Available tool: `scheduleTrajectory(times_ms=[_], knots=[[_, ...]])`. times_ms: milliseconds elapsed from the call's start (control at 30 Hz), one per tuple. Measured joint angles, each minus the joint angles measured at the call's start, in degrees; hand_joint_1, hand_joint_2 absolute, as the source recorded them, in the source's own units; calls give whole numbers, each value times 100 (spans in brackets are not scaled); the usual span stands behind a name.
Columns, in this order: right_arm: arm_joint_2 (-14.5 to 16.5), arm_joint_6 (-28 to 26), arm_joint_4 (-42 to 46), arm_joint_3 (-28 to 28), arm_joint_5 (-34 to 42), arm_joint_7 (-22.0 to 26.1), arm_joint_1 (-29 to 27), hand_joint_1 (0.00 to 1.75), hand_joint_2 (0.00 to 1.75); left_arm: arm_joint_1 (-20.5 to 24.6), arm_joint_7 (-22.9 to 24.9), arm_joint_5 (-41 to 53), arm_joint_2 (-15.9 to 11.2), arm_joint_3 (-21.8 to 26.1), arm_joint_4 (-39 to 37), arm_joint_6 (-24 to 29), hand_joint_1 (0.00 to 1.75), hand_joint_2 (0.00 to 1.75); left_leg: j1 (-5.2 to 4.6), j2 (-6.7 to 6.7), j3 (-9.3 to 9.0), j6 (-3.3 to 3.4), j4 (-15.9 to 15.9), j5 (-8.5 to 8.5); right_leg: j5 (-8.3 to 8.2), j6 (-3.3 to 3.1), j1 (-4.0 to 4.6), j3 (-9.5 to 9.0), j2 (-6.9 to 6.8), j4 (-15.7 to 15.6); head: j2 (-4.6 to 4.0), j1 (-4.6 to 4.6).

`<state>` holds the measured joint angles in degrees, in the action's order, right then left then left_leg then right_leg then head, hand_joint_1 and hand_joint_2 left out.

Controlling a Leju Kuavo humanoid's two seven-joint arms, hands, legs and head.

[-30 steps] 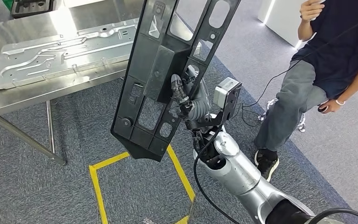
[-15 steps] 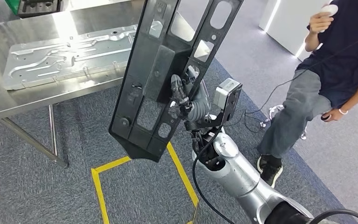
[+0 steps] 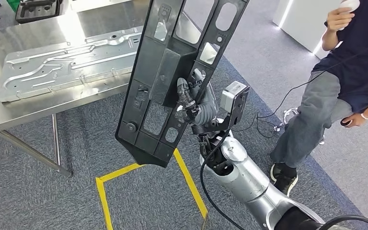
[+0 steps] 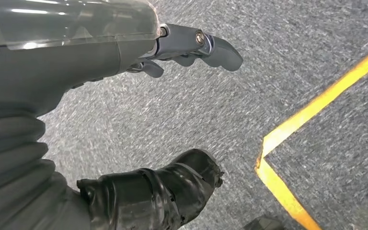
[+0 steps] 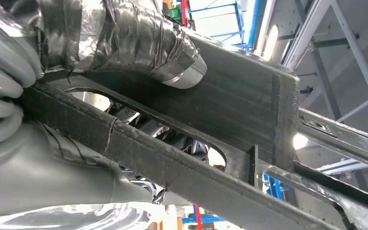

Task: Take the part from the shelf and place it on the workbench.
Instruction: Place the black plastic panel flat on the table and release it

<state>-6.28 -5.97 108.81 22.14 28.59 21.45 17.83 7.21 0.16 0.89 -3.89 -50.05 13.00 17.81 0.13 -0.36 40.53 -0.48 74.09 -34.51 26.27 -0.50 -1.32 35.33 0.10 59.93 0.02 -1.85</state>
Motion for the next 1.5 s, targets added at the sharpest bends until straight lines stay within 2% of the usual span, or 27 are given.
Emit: scheduleTrajectory(times_ms=[33, 67, 133, 167, 200, 267, 367, 400, 467, 500, 533, 567, 633, 700, 767, 867, 933, 1000, 1033, 1067, 1133, 1167, 1200, 1300, 1367, 1433, 1500], knots=[[0, -1, -1, 0, 0, -1, -4, 175, 175, -12, 1, -1, 1, 0, 0, 0, 0, 175, -1, 1, 112, 6, 77, 83, 29, -1, 6, -35, 5, 0, 0, 1], [0, -1, -1, 0, 0, -1, -7, 175, 175, -22, 1, -2, 0, 0, 0, 0, 0, 175, -3, 1, 114, 28, -67, 275, 57, -1, 14, -78, 10, -1, 0, 0], [1, -2, -2, 0, 0, 0, -5, 175, 175, -26, 1, -2, -8, 0, 0, 0, 0, 175, -30, 1, -122, 121, -787, 769, 114, 3, 26, -174, 16, -12, 0, -3], [1, -1, -2, 0, 0, 0, -2, 175, 175, -22, 1, -2, -14, 0, 0, 0, 0, 175, -52, 3, -265, 174, -1132, 919, 138, 15, 33, -208, 17, -22, 0, -3], [1, -1, -2, 0, 0, 0, -1, 175, 175, -15, 1, -1, -19, 0, 0, 1, 0, 175, -79, 3, -369, 220, -1368, 981, 154, 37, 30, -227, 16, -36, 0, -4], [1, -1, -4, 0, 0, -1, -4, 175, 175, -6, -1, -1, -23, 0, 0, 2, 0, 175, -118, 1, -451, 276, -1518, 931, 173, 94, 19, -245, 15, -75, 0, -3], [3, -2, -1, 0, 0, -1, 3, 175, 175, -18, 3, -3, -24, 0, 0, 5, 0, 175, -70, 2, -615, 332, -1706, 947, 251, 179, 31, -237, 9, 13, -1, -12], [3, -2, 0, -1, 0, -1, 12, 175, 175, -21, 4, -3, -24, 0, 0, 5, 0, 175, -51, 6, -680, 353, -1764, 949, 342, 199, 36, -127, 8, 234, -1, -17], [3, -3, -5, -2, 0, -1, 15, 175, 175, -9, 5, -2, -24, 0, 0, 3, 0, 175, -55, 9, -747, 383, -1771, 895, 567, 227, 25, 282, 10, 934, 0, -21], [3, -4, -9, -2, 0, -1, 3, 175, 175, -4, 5, -2, -24, 0, 0, 1, 0, 175, -55, 7, -772, 389, -1751, 853, 619, 241, 20, 495, 9, 1235, 0, -23], [3, -4, -15, -2, 0, -1, -11, 175, 175, -4, 6, -2, -23, 0, 0, -2, 0, 175, -53, 2, -802, 383, -1725, 805, 570, 255, 15, 628, 8, 1365, 0, -23], [3, -4, -19, -2, 0, -1, -19, 175, 175, -10, 6, -3, -21, 0, 0, -7, 0, 175, -47, -3, -838, 375, -1692, 750, 417, 267, 9, 656, 6, 1281, 0, -23], [3, -4, -24, -2, 0, -1, -16, 175, 175, -24, 6, -5, -11, 0, 0, -13, 0, 175, -31, -14, -900, 331, -1606, 618, -1, 283, -5, 463, 3, 681, 0, -23], [5, -4, -26, -2, 0, -2, -8, 175, 175, -11, 9, -9, -6, 0, 0, -15, 0, 175, -45, -23, -901, 258, -1507, 484, -152, 251, 1, 252, 7, 201, 0, -23], [5, -4, -28, -3, 1, -2, -6, 175, 175, 6, 13, -10, -7, 0, 0, -16, 0, 175, -64, -25, -902, 201, -1481, 410, -82, 170, 21, 191, 18, 122, 0, -20], [5, -4, -30, -4, 1, 0, -3, 175, 175, 8, 16, -5, -10, 0, 0, -17, 0, 175, -52, -10, -930, 133, -1368, 300, -18, 59, -5, 117, 29, 108, 0, -14], [9, -4, -30, -4, 0, 0, 2, 175, 175, 19, 17, -3, -7, 0, 0, -18, 0, 175, -24, -2, -691, 71, -847, 112, 32, 7, -14, 37, 21, 83, 0, -6], [10, -4, -38, -4, 0, -1, 3, 175, 175, 19, 17, -4, -6, 0, 0, -20, 0, 175, 2, 1, -242, 32, -170, -31, 92, -13, -8, -36, 15, 70, 0, -5], [10, -4, -46, -4, 0, -1, 2, 175, 175, 6, 17, -3, -5, 0, 0, -21, 0, 175, 6, 1, -74, 31, -6, 11, 128, -14, -2, -80, 19, 68, 0, -5], [10, -4, -53, -4, 0, -1, 0, 175, 175, -9, 17, -2, -5, 0, 0, -22, 0, 175, 6, 2, 8, 46, -33, 152, 170, -12, 6, -132, 26, 66, 0, -5], [10, -4, -60, -4, 0, -1, -1, 175, 175, -20, 18, 2, -4, 0, 0, -24, 0, 175, -11, 1, -95, 124, -607, 649, 256, -6, 27, -264, 37, 52, 0, -5], [10, -4, -62, -4, 0, -1, 1, 175, 175, -16, 18, 3, -8, 0, 0, -26, 0, 175, -32, 4, -201, 176, -925, 843, 294, 4, 38, -322, 37, 31, -1, -7], [10, -4, -66, -4, 0, -2, 8, 175, 175, -9, 19, 4, -10, -1, 0, -28, 0, 175, -65, 7, -317, 232, -1200, 955, 323, 21, 42, -374, 42, 2, -1, -7], [10, -4, -83, -6, 1, -2, 22, 175, 175, 14, 24, 13, -16, -3, 0, -35, 0, 175, -143, 21, -535, 334, -1548, 916, 309, 111, 25, -472, 41, -42, 0, -7], [10, -4, -91, -9, 1, -3, 22, 175, 175, 17, 30, 21, -17, -4, 0, -37, 0, 175, -121, 17, -703, 359, -1695, 899, 290, 171, 14, -451, 21, 107, 0, -8], [10, -2, -93, -19, 1, 0, 49, 175, 175, 18, 34, 39, -18, -5, 0, -44, 0, 175, -84, 14, -867, 388, -1791, 877, 429, 212, 9, -263, 12, 490, 0, -11], [10, -1, -95, -29, 1, 1, 69, 175, 175, 28, 35, 58, -19, -8, 0, -52, 0, 175, -74, 6, -930, 407, -1801, 832, 674, 249, 6, 146, 13, 1102, 0, -16]])
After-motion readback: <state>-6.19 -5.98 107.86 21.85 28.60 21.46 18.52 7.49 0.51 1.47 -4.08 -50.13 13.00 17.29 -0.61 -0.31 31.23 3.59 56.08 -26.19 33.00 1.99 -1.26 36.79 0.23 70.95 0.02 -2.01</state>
